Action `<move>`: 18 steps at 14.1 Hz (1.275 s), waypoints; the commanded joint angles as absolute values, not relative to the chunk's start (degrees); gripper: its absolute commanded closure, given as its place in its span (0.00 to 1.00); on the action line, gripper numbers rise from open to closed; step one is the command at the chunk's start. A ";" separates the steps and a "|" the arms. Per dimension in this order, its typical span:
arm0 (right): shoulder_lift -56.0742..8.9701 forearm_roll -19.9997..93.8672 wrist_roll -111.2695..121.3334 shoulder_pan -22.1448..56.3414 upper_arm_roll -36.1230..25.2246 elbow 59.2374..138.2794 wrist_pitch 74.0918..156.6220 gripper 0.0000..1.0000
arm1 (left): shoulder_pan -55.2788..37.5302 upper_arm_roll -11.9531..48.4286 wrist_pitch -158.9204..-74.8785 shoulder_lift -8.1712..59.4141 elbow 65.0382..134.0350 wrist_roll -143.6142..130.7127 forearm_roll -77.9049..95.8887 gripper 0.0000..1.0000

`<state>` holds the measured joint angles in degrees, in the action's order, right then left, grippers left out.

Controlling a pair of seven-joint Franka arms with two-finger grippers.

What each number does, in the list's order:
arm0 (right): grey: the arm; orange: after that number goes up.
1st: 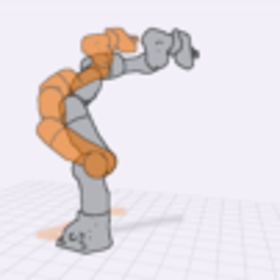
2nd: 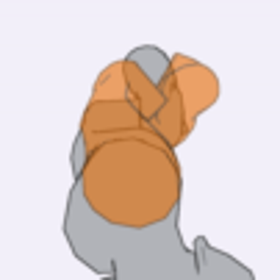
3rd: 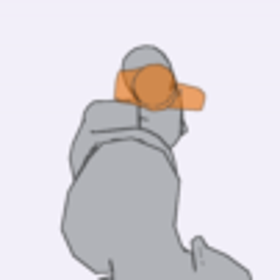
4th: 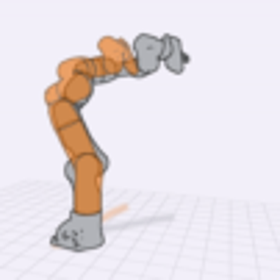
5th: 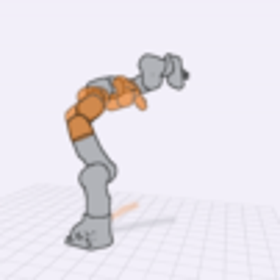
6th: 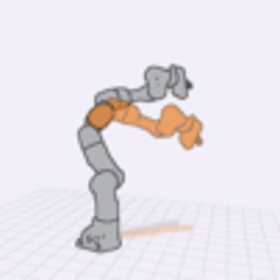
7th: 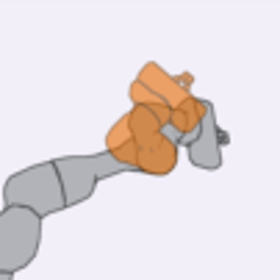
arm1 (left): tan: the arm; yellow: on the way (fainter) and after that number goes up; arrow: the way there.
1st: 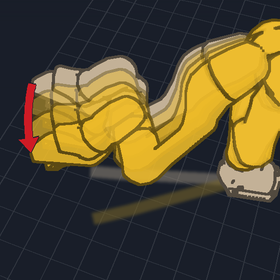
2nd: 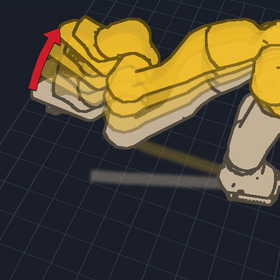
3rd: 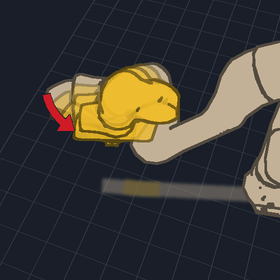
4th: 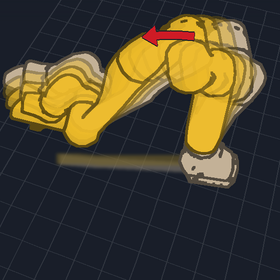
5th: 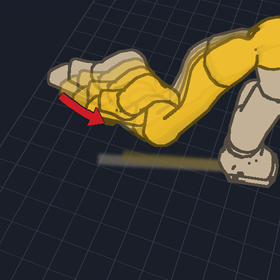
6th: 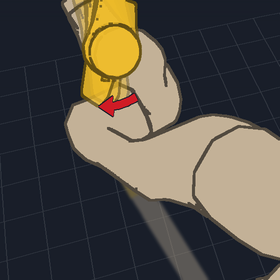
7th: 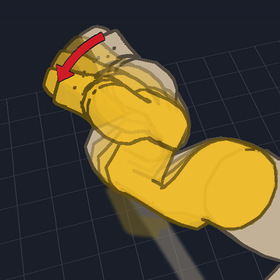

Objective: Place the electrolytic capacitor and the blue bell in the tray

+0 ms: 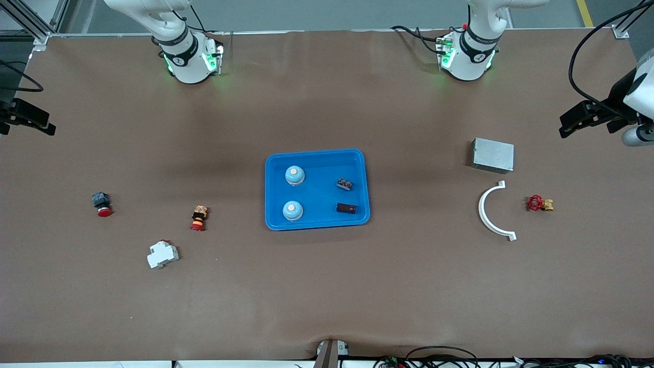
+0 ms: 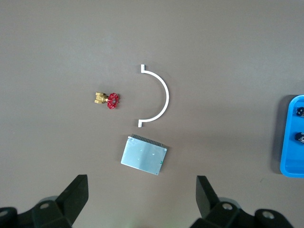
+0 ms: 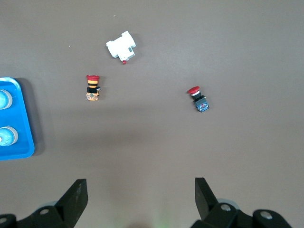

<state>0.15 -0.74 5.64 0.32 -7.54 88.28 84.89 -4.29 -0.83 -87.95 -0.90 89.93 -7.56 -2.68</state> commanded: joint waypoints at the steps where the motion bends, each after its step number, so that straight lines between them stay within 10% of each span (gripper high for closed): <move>1: 2.11 -0.35 4.92 -2.28 -5.19 90.26 85.61 0.00 | -4.04 -0.88 -88.07 -1.05 89.47 -6.50 -2.20 0.00; 18: 4.30 1.93 4.92 -1.85 -5.27 90.09 88.42 0.00 | -1.85 -1.23 -88.42 -0.36 88.33 -6.15 -2.55 0.00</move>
<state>2.57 1.14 5.62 -0.63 -6.38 88.32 87.24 -3.14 -1.09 -88.27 -0.89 89.86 -7.56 -2.69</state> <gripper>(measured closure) 0.000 0.000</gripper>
